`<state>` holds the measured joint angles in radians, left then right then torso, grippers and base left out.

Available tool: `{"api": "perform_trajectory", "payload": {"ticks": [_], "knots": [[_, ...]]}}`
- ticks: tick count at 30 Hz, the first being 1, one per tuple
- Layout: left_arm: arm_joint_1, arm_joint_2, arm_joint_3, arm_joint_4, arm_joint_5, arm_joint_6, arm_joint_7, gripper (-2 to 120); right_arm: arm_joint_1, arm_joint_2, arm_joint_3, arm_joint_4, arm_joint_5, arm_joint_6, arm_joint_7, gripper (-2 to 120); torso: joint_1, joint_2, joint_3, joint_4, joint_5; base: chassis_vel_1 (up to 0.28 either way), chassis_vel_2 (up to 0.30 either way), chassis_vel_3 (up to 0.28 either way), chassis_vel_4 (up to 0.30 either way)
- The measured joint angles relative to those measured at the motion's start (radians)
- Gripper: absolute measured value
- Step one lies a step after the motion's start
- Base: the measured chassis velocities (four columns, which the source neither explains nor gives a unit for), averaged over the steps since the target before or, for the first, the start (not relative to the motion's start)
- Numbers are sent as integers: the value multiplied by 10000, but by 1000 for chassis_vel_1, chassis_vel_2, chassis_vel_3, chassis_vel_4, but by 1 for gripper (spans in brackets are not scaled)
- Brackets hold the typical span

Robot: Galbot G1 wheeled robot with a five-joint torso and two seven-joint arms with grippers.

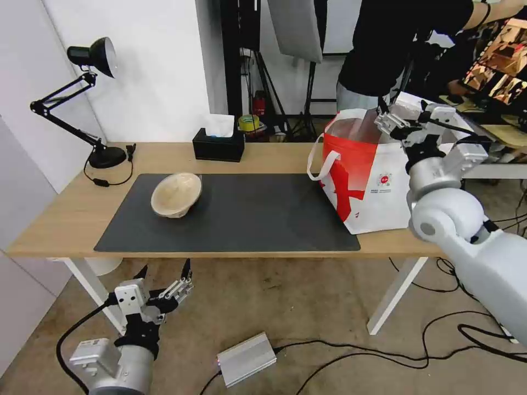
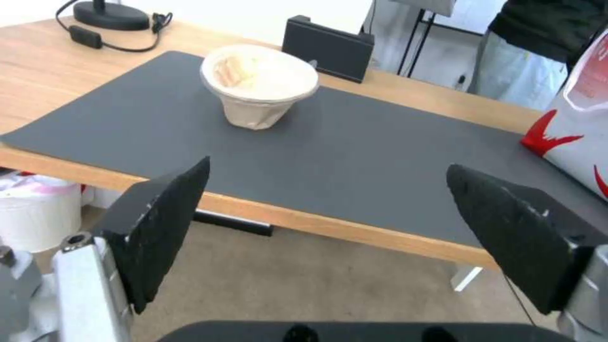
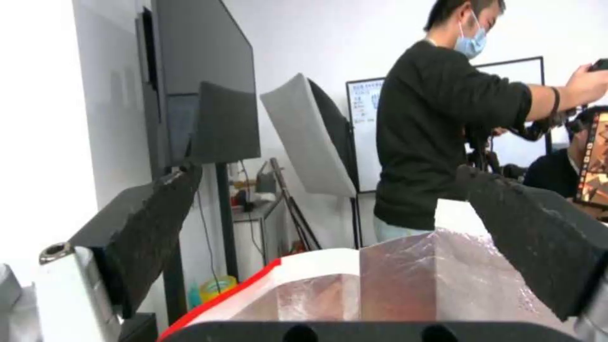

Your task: Pick up the trash from the table and place it into the takeout bag.

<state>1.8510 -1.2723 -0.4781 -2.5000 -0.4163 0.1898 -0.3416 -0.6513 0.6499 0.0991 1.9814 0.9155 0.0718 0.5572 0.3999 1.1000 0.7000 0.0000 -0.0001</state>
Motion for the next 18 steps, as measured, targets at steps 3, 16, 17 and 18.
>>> {"api": "perform_trajectory", "payload": {"ticks": [3, 16, 17, 18], "knots": [[49, 102, -35, 0, 8, -26, -2, 100, -792, -37, 453, 539, -159, 118, 117, 100, 0, 0, 0, 0, 1, 0, 0, 0, 0], [121, -180, -235, 0, 244, -225, 199, 100, -3268, 241, 1156, 2226, -1461, 627, 160, 100, 0, 0, 0, 0, 1, 0, 0, 0, 0], [126, -192, -240, 0, 253, -227, 200, 100, -3408, 282, 1157, 2315, -1552, 642, 164, 100, 0, 0, 0, 0, 1, 0, 0, 0, 0], [126, -192, -240, 0, 253, -227, 200, 100, -3408, 282, 1157, 2315, -1552, 642, 164, 100, 0, 0, 0, 0, 1, 0, 0, 0, 0]]}}
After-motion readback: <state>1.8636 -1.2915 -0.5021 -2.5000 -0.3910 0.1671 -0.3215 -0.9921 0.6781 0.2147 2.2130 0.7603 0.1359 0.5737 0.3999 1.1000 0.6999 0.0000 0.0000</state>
